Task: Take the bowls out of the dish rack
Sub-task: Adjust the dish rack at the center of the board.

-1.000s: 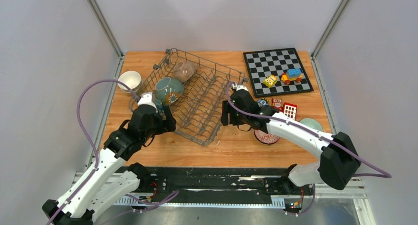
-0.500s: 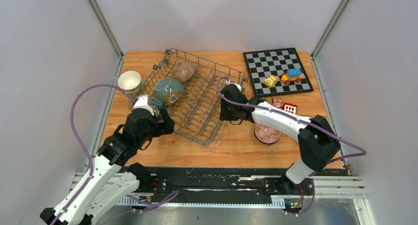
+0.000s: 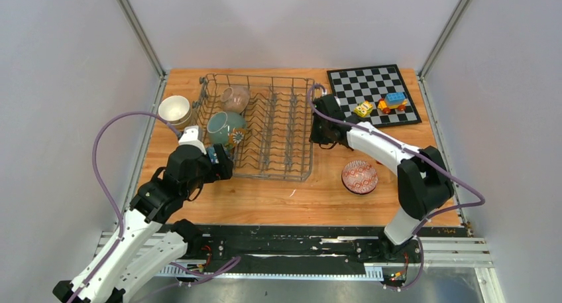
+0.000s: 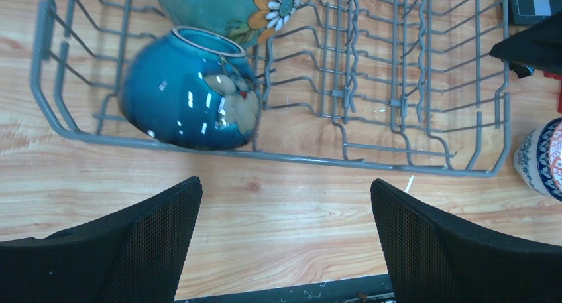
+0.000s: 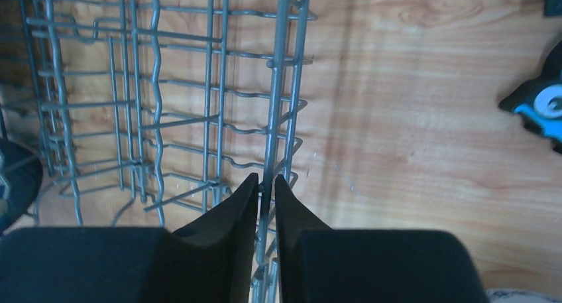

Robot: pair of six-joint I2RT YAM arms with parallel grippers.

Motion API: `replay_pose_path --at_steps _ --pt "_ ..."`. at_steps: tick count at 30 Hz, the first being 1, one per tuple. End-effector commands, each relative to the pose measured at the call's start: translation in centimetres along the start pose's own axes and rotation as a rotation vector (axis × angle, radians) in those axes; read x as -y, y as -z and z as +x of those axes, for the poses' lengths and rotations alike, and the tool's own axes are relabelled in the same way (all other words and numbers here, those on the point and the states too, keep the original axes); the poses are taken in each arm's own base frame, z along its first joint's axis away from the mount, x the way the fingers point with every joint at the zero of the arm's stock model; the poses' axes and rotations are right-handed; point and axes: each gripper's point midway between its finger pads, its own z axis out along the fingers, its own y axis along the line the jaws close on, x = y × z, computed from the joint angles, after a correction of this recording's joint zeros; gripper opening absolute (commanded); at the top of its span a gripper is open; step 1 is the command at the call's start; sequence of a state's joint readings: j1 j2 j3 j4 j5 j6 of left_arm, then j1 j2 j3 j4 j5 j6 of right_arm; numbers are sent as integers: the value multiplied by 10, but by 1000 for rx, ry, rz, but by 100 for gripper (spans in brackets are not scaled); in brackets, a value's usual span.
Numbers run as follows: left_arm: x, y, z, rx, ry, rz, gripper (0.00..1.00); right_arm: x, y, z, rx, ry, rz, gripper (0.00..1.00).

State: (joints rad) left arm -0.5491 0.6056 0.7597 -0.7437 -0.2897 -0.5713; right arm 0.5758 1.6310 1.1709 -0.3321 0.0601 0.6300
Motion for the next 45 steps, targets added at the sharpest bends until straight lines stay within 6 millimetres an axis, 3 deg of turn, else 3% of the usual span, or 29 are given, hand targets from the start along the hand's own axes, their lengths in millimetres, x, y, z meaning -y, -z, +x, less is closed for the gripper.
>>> replay_pose_path --at_steps 1,9,29,33,35,37,41,45 --pt "-1 4 -14 36 -16 -11 99 50 -6 1 -82 17 155 15" --pt "-2 3 -15 37 -25 -24 99 60 -20 -30 -67 -8 184 4" --pt "0 -7 -13 19 -37 -34 99 119 -12 -94 33 -75 319 4" --pt "-1 -9 -10 8 -35 -38 99 116 -13 -102 37 -72 293 3" --pt "-1 -10 -9 4 -33 -39 99 105 -13 -102 24 -68 239 3" --pt "-1 -11 -7 0 -31 -38 100 93 -10 -105 24 -68 180 9" --pt "-2 -12 -4 -6 -30 -40 99 71 12 -120 86 -46 109 39" --pt "-2 -13 -2 -9 -29 -38 100 43 41 -127 128 -23 10 51"
